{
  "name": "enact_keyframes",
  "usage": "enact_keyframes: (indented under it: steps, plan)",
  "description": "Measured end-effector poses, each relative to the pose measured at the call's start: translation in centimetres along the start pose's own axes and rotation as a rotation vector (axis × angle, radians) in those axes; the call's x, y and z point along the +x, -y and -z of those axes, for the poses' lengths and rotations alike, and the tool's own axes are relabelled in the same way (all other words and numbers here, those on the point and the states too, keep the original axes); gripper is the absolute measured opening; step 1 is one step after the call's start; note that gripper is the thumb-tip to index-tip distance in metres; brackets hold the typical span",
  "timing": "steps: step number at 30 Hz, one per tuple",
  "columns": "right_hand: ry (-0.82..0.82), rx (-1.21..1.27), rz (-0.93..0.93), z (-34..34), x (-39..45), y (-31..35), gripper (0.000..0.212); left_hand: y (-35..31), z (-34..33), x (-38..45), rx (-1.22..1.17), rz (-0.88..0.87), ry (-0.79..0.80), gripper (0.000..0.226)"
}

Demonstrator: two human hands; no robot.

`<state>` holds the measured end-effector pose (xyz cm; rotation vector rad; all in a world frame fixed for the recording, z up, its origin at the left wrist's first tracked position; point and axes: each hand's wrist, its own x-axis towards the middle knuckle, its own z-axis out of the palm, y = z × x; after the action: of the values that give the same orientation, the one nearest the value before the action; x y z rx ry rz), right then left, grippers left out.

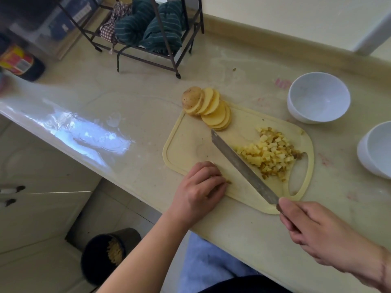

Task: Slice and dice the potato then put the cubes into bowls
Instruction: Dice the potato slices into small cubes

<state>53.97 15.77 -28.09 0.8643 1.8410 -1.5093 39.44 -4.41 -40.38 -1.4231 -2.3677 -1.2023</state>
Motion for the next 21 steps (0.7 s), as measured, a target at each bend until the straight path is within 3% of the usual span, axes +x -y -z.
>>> enact_keyframes:
  steps: [8,15,21]
  plan:
    - [0.055,-0.026,0.069,-1.0,-1.1,0.2,0.060,-0.1,0.4,-0.6,0.019,-0.012,-0.013,0.006]
    - [0.054,-0.037,0.050,-1.3,-1.4,0.0,0.050,-0.1,0.4,-0.5,0.015,0.016,0.009,0.004]
    - [-0.010,-0.078,0.056,-1.3,-1.6,-1.0,0.065,0.0,0.3,-0.6,0.021,0.017,0.016,0.005]
